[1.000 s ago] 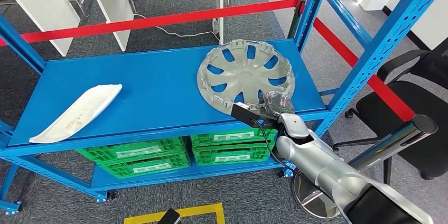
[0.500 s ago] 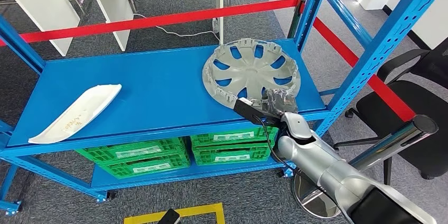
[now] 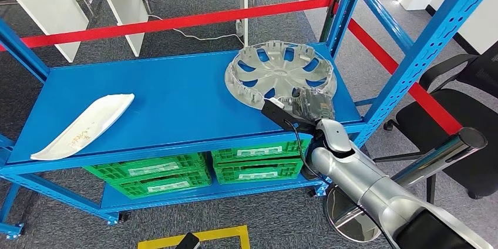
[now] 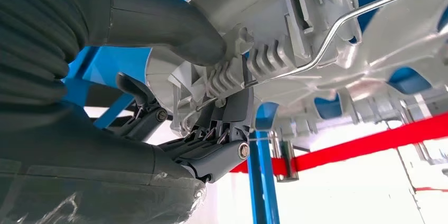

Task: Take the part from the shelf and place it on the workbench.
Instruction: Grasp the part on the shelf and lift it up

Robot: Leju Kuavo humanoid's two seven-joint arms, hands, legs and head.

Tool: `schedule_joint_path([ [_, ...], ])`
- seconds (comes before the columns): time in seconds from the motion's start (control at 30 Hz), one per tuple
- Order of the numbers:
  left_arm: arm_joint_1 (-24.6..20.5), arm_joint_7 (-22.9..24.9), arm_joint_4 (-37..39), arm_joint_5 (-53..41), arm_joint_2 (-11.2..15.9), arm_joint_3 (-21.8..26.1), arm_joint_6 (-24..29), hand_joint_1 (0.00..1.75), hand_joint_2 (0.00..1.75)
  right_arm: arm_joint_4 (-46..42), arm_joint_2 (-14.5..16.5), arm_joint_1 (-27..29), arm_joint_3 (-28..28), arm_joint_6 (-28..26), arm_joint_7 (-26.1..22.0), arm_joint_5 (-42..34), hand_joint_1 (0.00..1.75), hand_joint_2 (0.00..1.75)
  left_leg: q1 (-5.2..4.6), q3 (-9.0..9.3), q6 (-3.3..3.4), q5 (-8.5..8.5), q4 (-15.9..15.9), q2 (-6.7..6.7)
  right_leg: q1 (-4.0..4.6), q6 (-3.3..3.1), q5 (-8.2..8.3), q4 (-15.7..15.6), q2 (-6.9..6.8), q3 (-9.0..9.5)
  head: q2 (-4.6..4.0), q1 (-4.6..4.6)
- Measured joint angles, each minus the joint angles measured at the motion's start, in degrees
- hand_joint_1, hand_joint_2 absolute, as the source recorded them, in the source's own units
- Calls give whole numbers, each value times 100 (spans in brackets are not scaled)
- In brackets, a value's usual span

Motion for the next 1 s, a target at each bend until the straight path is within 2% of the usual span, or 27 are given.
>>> schedule_joint_path([
  [0.57,13,-53,0,75,-1,-1,0,0,0,-827,-10,42,-88,-136,-392,-659,175,175,0,-4,-3,-2,-5,0,0,-5,-5,0,-1,-5,0,0],
  [1.0,30,-114,0,152,-1,-1,70,0,0,-1703,-10,89,-97,-224,-513,-1003,175,175,0,-5,-4,-3,-7,0,0,-4,-6,0,-1,-7,0,0],
])
